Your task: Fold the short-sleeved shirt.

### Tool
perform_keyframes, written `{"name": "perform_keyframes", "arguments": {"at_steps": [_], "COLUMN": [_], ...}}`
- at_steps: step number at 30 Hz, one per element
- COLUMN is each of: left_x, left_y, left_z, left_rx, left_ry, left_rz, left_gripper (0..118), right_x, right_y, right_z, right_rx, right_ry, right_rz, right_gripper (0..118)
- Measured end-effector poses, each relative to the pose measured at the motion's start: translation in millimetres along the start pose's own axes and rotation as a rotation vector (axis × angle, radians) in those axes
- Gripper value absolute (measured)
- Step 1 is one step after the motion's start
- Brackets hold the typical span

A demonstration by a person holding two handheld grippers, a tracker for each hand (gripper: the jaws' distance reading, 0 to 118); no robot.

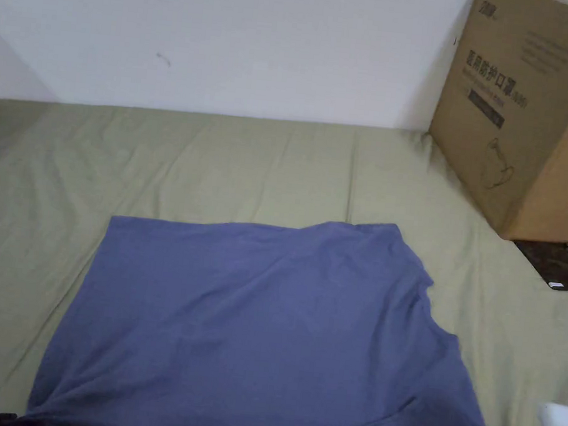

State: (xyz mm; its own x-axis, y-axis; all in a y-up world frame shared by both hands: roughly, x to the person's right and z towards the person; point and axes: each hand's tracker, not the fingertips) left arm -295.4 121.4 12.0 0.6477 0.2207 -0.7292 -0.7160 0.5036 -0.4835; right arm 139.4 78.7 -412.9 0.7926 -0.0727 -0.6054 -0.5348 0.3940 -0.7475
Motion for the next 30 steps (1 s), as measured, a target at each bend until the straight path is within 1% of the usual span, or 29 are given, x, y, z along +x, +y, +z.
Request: {"name": "perform_keyframes", "arguments": {"at_steps": [2, 5, 6, 7, 8, 9, 10, 12, 13, 16, 17, 19, 23, 25, 27, 30], "left_x": [1, 1, 1, 2, 2, 2, 1, -2, -2, -3, -3, -5, -6, -5, -2, -3], "left_y": [3, 3, 3, 1, 1, 0, 0, -1, -2, -3, -3, -3, -4, -3, -1, 11], "left_z": [0, -2, -2, 0, 0, 0, -1, -1, -2, -3, -2, -1, 4, 6, 7, 7], "left_rx": [0.001, -0.002, -0.004, -0.006, -0.006, -0.009, -0.012, -0.015, -0.018, -0.023, -0.020, -0.016, -0.017, -0.018, -0.019, -0.028], "left_ry": [-0.007, -0.001, -0.001, 0.000, -0.001, -0.003, -0.002, -0.006, -0.011, -0.016, -0.017, -0.025, -0.037, -0.034, -0.026, -0.028], "left_rz": [0.009, 0.015, 0.016, 0.017, 0.019, 0.023, 0.028, 0.041, 0.055, 0.065, 0.068, 0.074, 0.082, 0.083, 0.071, 0.088], "left_gripper": [5, 5, 5, 5, 5, 5, 5, 5, 5, 5, 5, 5, 5, 5, 5, 5], "right_x": [2, -3, -6, -9, -12, -12, -12, -12, -11, -12, -9, -1, 9, 11, 12, 7], "right_y": [3, 3, 3, 2, 0, 0, 2, 1, 1, -4, -6, -10, -21, -22, -18, -2], "right_z": [-15, -28, -31, -31, -30, -27, -24, -17, -12, 0, 5, 14, 28, 35, 43, 57], "right_rx": [-0.024, -0.075, -0.098, -0.104, -0.075, -0.064, -0.066, -0.061, -0.050, -0.049, -0.045, -0.047, -0.066, -0.068, -0.046, 0.014], "right_ry": [-0.023, -0.003, 0.014, 0.026, -0.010, -0.001, 0.018, 0.059, 0.072, 0.062, 0.069, 0.081, 0.076, 0.084, 0.105, 0.100], "right_rz": [0.024, 0.069, 0.098, 0.124, 0.158, 0.167, 0.163, 0.130, 0.119, 0.148, 0.147, 0.123, 0.082, 0.045, 0.014, -0.002], "right_gripper": [110, 79, 76, 76, 75, 70, 53, 2, 2, 2, 2, 2, 2, 2, 2, 2]}}
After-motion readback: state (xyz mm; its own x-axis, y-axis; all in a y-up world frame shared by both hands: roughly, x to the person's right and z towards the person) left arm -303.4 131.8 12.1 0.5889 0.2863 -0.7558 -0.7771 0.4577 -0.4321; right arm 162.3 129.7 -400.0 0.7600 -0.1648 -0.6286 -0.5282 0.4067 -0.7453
